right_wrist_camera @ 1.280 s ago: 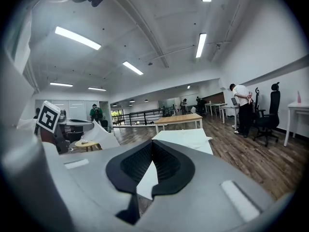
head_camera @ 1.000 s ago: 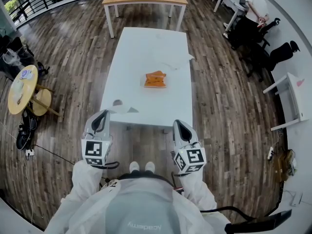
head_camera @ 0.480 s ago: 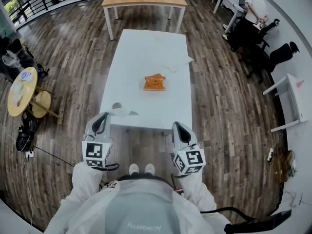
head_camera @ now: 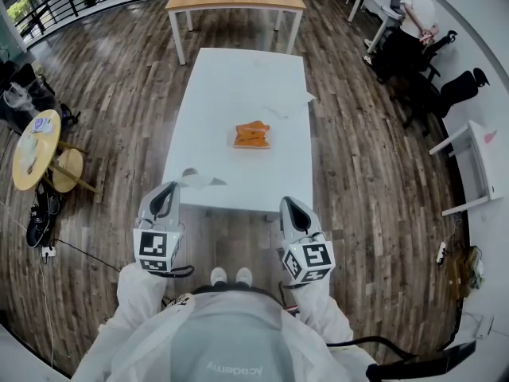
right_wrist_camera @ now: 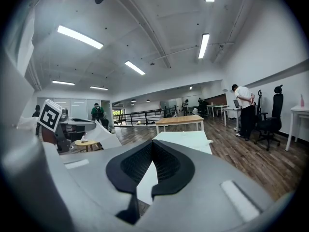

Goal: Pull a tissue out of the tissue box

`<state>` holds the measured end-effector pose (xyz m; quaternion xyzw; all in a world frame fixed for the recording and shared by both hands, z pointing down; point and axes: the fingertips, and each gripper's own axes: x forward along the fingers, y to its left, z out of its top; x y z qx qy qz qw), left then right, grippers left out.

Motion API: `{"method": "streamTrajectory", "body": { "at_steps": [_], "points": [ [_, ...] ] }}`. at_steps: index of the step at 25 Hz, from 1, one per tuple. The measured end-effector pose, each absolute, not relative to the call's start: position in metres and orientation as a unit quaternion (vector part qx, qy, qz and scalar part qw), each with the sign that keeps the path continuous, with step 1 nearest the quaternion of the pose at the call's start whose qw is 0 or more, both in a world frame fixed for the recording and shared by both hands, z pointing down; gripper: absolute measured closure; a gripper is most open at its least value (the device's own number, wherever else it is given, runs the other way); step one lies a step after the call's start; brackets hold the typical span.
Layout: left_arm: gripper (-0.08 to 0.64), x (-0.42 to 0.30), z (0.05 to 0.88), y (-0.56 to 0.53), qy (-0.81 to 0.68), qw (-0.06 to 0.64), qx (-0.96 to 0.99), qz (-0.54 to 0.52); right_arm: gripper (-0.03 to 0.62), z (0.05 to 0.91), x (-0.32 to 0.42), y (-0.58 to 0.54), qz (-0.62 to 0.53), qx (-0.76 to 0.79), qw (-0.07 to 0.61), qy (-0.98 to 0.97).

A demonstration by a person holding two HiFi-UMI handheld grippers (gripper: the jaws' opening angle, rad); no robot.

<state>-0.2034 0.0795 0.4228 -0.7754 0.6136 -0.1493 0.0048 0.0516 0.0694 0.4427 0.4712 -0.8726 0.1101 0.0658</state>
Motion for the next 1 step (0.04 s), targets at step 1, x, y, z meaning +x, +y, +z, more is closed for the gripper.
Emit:
{"method": "streamTrajectory", "body": {
  "at_steps": [1],
  "points": [
    [0.558, -0.2022, 0.4221, 0.0792, 0.613, 0.005, -0.776, -0.149, 0.592, 0.4424, 0.0523, 0.0692, 0.110, 0.471, 0.066, -0.873]
  ]
}}
